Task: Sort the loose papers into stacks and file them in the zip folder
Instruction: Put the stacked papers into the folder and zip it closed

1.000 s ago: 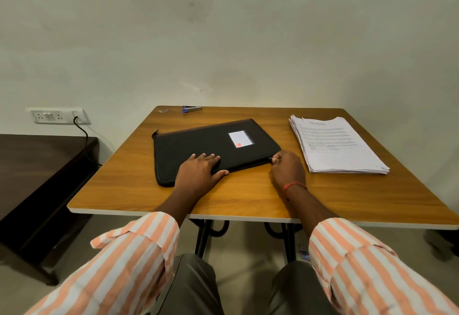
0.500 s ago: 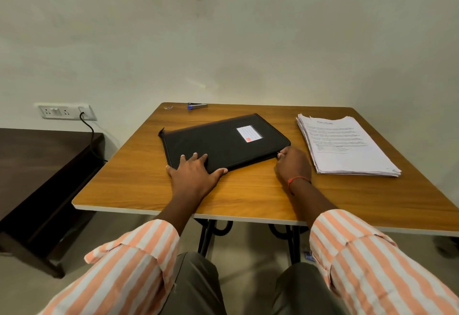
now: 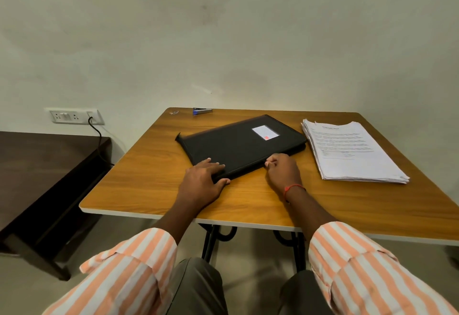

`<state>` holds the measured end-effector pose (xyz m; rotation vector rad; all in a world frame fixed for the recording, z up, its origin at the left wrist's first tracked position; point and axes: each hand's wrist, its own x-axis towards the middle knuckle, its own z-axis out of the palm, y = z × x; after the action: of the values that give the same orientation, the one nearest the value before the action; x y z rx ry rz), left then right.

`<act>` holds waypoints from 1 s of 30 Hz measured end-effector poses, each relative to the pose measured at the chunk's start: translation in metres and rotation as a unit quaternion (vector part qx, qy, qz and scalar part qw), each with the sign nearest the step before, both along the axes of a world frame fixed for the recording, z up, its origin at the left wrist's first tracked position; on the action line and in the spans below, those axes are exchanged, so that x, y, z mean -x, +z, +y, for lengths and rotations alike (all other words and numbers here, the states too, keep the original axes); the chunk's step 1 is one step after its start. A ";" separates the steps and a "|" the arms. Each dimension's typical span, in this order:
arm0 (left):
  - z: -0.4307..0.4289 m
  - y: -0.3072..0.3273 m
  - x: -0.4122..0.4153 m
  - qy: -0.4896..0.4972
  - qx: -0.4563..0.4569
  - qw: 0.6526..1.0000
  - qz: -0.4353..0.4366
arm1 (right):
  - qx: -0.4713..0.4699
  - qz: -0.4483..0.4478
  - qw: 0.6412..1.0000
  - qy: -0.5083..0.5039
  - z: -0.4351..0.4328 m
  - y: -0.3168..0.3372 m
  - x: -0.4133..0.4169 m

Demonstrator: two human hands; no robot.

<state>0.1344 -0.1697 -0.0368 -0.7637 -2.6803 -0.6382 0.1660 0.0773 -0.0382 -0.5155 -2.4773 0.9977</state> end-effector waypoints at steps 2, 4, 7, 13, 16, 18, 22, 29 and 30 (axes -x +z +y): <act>0.002 -0.001 0.000 -0.031 0.008 0.999 0.003 | -0.046 -0.020 0.998 0.047 -0.004 -0.002 0.000; 0.003 -0.002 0.000 -0.049 0.002 0.999 -0.001 | -0.054 -0.011 0.996 0.076 -0.006 -0.002 -0.002; 0.001 -0.003 0.003 -0.074 -0.010 0.997 -0.024 | -0.036 0.008 0.997 0.065 -0.004 0.001 -0.002; 0.001 -0.005 0.019 -0.110 0.001 0.994 -0.013 | -0.010 0.002 1.000 0.028 -0.002 0.002 0.002; -0.002 0.001 0.036 -0.097 0.101 0.990 -0.017 | -0.018 -0.004 0.999 0.029 -0.003 0.002 0.002; -0.001 0.006 0.041 -0.105 0.135 0.983 -0.064 | -0.029 -0.012 0.999 0.021 -0.003 0.002 0.002; 0.007 0.010 0.036 -0.092 0.148 0.983 -0.056 | -0.051 -0.034 0.997 0.037 -0.012 0.002 -0.004; 0.005 0.009 0.021 -0.071 0.167 0.980 0.083 | 0.001 0.008 0.999 0.035 -0.028 0.000 -0.030; 0.005 0.009 0.019 -0.075 0.165 0.979 0.092 | 0.013 0.015 0.999 0.031 -0.028 0.000 -0.032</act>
<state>0.1152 -0.1646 -0.0274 -1.0617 -2.6032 -0.1417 0.1984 0.0498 -0.0379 -0.4314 -2.4696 1.0558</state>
